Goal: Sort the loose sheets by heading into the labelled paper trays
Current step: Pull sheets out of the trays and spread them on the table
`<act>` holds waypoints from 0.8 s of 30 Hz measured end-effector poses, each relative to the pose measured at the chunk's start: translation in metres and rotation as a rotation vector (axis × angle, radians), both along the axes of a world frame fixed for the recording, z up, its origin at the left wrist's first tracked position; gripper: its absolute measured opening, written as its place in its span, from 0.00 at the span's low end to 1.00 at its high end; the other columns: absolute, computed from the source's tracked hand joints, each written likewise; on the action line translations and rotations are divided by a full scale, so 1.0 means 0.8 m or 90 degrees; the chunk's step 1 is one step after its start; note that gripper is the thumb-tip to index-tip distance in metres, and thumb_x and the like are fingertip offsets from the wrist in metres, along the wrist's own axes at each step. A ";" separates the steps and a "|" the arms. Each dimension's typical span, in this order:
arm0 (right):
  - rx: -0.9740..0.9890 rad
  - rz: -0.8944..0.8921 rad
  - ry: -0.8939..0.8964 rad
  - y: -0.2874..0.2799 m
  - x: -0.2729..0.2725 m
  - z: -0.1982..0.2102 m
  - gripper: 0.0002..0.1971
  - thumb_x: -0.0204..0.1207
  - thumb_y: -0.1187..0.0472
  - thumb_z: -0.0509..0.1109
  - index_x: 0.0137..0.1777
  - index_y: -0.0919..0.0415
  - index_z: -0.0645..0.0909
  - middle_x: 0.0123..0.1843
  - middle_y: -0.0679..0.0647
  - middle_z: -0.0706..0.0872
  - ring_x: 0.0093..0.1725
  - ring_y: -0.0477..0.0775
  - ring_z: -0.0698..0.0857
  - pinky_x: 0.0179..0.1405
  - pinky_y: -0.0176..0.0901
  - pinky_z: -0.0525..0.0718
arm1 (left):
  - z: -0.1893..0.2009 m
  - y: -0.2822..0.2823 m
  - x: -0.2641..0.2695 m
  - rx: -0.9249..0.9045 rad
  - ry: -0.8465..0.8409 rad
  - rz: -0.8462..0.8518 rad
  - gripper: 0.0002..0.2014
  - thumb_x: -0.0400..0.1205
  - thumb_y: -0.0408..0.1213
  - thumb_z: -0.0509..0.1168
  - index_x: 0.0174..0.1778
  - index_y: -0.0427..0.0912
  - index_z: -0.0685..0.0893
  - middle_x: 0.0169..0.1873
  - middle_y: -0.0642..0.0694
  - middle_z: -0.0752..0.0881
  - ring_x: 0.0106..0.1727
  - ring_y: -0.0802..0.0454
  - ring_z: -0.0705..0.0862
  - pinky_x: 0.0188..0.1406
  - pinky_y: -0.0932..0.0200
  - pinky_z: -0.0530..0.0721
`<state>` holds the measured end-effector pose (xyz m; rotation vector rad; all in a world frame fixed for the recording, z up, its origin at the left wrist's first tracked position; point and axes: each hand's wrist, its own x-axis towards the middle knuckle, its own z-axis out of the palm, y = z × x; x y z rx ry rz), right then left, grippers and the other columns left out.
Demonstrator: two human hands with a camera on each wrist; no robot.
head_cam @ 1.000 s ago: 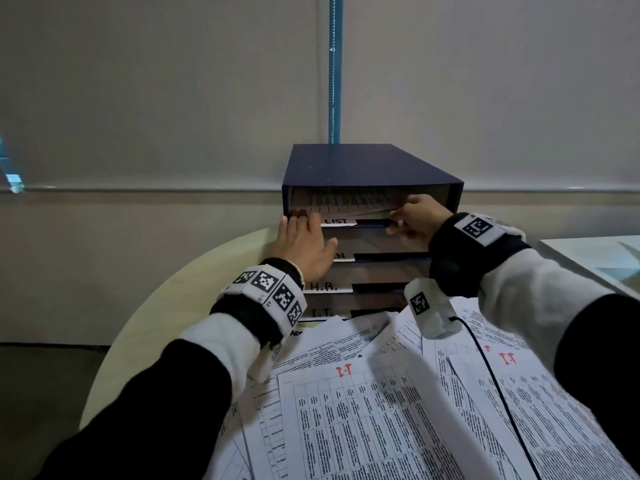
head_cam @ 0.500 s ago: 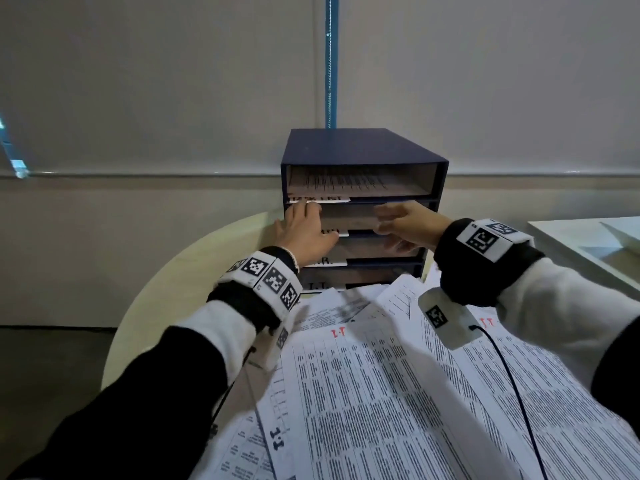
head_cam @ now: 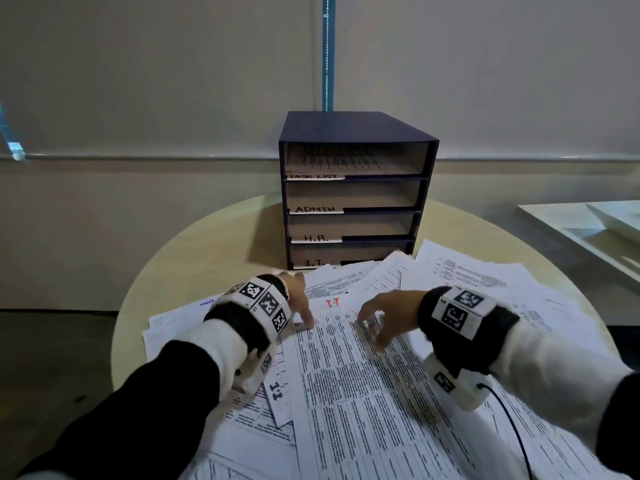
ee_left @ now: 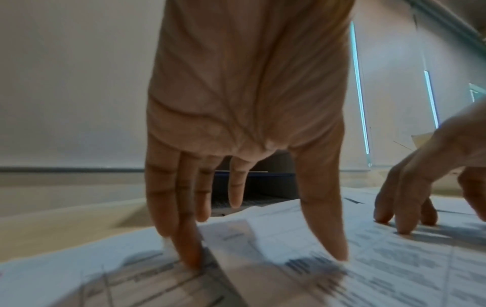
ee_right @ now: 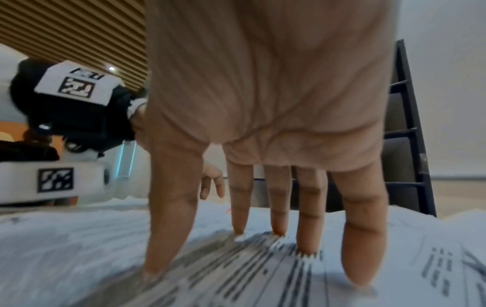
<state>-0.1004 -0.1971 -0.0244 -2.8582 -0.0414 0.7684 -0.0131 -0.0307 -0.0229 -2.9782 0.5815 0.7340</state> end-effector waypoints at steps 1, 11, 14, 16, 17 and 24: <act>-0.007 0.006 -0.003 0.003 -0.003 -0.006 0.32 0.70 0.56 0.76 0.74 0.51 0.70 0.75 0.53 0.70 0.73 0.57 0.70 0.72 0.51 0.71 | 0.001 0.001 -0.002 -0.006 -0.003 0.015 0.44 0.73 0.48 0.74 0.79 0.38 0.58 0.74 0.39 0.69 0.71 0.42 0.73 0.66 0.50 0.77; 0.073 -0.047 -0.094 0.001 -0.014 -0.029 0.34 0.65 0.53 0.79 0.71 0.49 0.69 0.71 0.54 0.70 0.72 0.58 0.66 0.69 0.54 0.70 | 0.011 0.010 0.008 -0.253 -0.015 -0.092 0.13 0.80 0.36 0.67 0.57 0.33 0.83 0.44 0.51 0.79 0.49 0.49 0.81 0.41 0.62 0.75; 0.109 -0.109 -0.143 -0.006 -0.012 -0.027 0.45 0.62 0.52 0.81 0.76 0.50 0.60 0.76 0.55 0.62 0.75 0.60 0.61 0.73 0.61 0.67 | 0.011 0.016 0.009 -0.373 -0.015 -0.080 0.08 0.80 0.36 0.66 0.52 0.37 0.85 0.44 0.49 0.83 0.44 0.54 0.80 0.42 0.63 0.75; 0.114 -0.169 -0.207 -0.014 -0.009 -0.023 0.51 0.60 0.50 0.81 0.79 0.50 0.54 0.79 0.55 0.56 0.77 0.62 0.57 0.75 0.63 0.64 | 0.011 0.017 0.007 -0.466 -0.032 -0.045 0.07 0.81 0.34 0.65 0.50 0.37 0.85 0.47 0.44 0.85 0.48 0.51 0.81 0.53 0.57 0.78; 0.121 -0.197 -0.237 -0.020 -0.007 -0.019 0.53 0.60 0.50 0.81 0.80 0.51 0.52 0.80 0.56 0.54 0.78 0.63 0.56 0.75 0.62 0.62 | 0.011 0.017 0.007 -0.529 -0.041 -0.009 0.08 0.81 0.33 0.65 0.51 0.34 0.84 0.51 0.41 0.86 0.50 0.49 0.81 0.59 0.53 0.79; 0.560 -0.409 -0.230 -0.073 0.011 -0.009 0.23 0.69 0.72 0.74 0.63 0.67 0.73 0.50 0.55 0.88 0.48 0.51 0.85 0.54 0.54 0.80 | 0.020 0.010 0.013 -0.930 0.031 0.227 0.03 0.80 0.29 0.65 0.41 0.40 0.81 0.49 0.37 0.85 0.53 0.41 0.82 0.52 0.49 0.83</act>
